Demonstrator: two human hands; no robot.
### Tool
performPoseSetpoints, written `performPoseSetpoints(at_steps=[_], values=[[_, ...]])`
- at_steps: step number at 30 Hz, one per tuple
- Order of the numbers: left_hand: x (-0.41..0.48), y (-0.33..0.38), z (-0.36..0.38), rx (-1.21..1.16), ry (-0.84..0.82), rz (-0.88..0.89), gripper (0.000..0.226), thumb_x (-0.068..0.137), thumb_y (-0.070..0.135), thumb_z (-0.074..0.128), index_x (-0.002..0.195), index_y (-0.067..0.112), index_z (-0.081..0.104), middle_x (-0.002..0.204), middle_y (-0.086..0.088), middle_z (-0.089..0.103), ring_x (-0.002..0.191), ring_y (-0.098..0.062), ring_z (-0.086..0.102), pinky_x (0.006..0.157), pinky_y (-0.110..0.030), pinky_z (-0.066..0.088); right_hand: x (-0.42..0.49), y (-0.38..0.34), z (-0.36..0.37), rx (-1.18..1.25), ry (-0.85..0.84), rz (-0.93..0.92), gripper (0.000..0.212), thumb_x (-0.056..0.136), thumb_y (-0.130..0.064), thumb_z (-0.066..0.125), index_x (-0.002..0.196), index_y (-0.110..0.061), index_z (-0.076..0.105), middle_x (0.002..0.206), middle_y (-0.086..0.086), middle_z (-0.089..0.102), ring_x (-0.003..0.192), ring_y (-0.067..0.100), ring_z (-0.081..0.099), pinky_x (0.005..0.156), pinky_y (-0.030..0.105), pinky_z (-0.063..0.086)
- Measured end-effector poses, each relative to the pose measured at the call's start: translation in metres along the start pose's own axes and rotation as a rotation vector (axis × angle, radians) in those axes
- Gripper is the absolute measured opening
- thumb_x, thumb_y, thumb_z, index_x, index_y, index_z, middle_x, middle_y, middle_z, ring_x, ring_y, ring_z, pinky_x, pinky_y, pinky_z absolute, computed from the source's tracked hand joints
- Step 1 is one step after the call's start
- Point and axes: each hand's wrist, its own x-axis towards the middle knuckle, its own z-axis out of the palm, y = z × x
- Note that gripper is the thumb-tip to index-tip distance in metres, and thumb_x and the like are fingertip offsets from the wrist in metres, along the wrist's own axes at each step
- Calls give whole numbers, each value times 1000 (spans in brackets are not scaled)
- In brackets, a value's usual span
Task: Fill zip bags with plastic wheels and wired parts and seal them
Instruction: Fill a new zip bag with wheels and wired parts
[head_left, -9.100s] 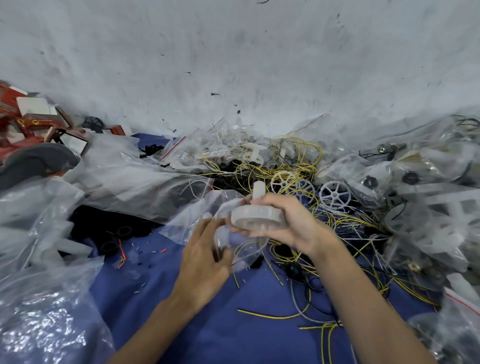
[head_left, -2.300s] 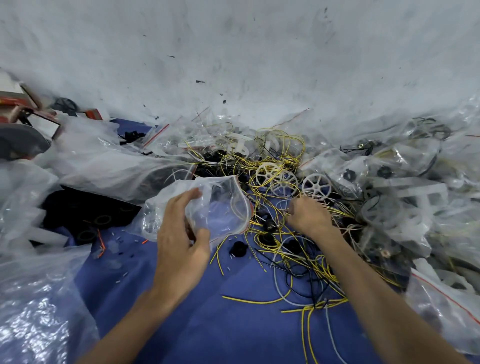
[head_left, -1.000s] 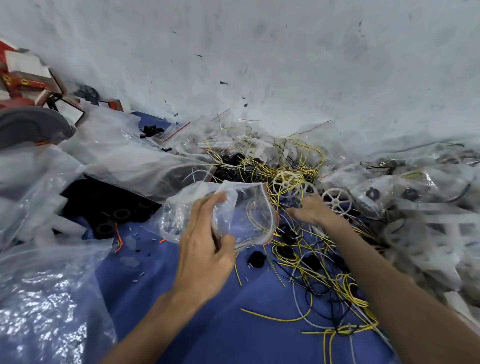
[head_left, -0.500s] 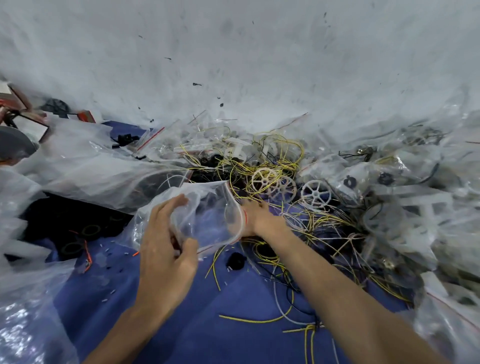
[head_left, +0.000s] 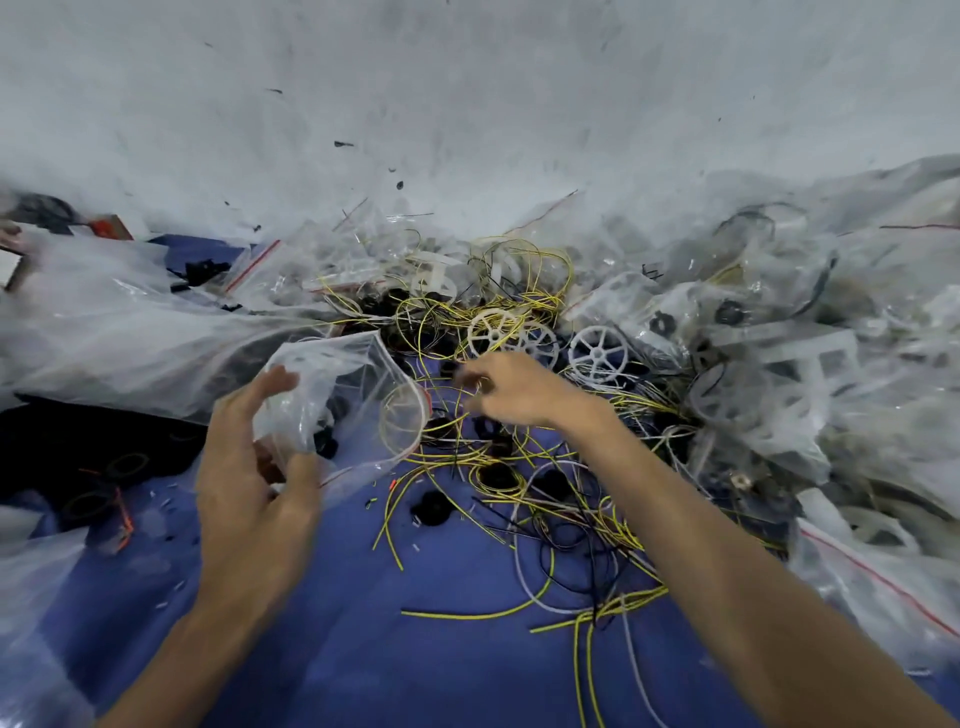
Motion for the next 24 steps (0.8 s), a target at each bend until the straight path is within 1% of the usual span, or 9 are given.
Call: performPoseSetpoints(at_steps=[3, 7, 9, 10, 12, 15, 19, 21, 24], values=[[0, -1, 0, -6, 1, 3, 59, 72, 6, 44, 115, 46, 47, 120, 1, 56, 60, -18, 48, 56, -29, 42, -9, 32, -5, -152, -143, 175, 29, 89, -21, 57, 117, -17, 63, 117, 7, 62, 107, 25, 57, 84, 28, 44], [1, -2, 0, 13, 9, 6, 59, 71, 7, 43, 113, 48, 48, 120, 2, 56, 60, -24, 49, 58, -35, 44, -10, 40, -3, -126, 90, 232, 23, 86, -14, 55, 104, -16, 69, 112, 9, 65, 100, 26, 60, 88, 37, 50], [2, -1, 0, 11, 12, -9, 58, 71, 7, 43, 114, 47, 48, 114, -7, 57, 60, -22, 49, 58, -33, 44, -7, 27, 3, -120, 273, 118, 21, 86, -16, 56, 101, -18, 70, 108, 7, 67, 97, 25, 61, 86, 40, 51], [3, 0, 0, 6, 14, -12, 58, 71, 7, 43, 115, 45, 48, 115, -6, 57, 59, -19, 49, 58, -33, 44, -6, 18, 7, -70, 281, 32, 20, 87, -19, 57, 103, -18, 69, 108, 6, 67, 95, 23, 60, 86, 39, 51], [2, -1, -1, -1, 26, -15, 57, 71, 7, 42, 117, 39, 49, 121, 1, 55, 59, -17, 48, 58, -35, 44, -1, 2, 20, -29, 104, -104, 25, 87, -27, 62, 110, -19, 66, 109, 3, 64, 96, 17, 57, 85, 33, 48], [4, -1, -3, -8, 53, -34, 57, 69, 8, 41, 119, 35, 49, 116, -1, 56, 58, -13, 46, 56, -31, 42, 7, 2, 27, -127, -10, -48, 30, 83, -35, 67, 110, -24, 62, 109, 4, 60, 102, 20, 54, 84, 32, 46], [9, -3, -8, 2, 110, -64, 57, 68, 10, 42, 115, 42, 50, 95, 1, 57, 60, -17, 46, 58, -34, 43, 6, 19, 13, 112, -33, 76, 27, 81, -30, 70, 104, -18, 63, 105, 6, 65, 97, 21, 57, 85, 33, 48], [10, -4, -8, 1, 122, -76, 58, 69, 10, 42, 117, 41, 50, 102, 1, 59, 62, -19, 47, 61, -36, 45, 4, 27, 6, 252, 45, 118, 26, 87, -26, 64, 111, -17, 63, 108, 5, 65, 96, 19, 60, 83, 28, 45], [10, -4, -8, 23, 125, -43, 58, 70, 11, 42, 123, 35, 49, 115, 17, 56, 61, -10, 47, 63, -34, 46, 3, 39, 0, 436, 283, 194, 17, 92, -12, 55, 104, -15, 67, 93, 2, 66, 69, 7, 61, 64, 14, 47]])
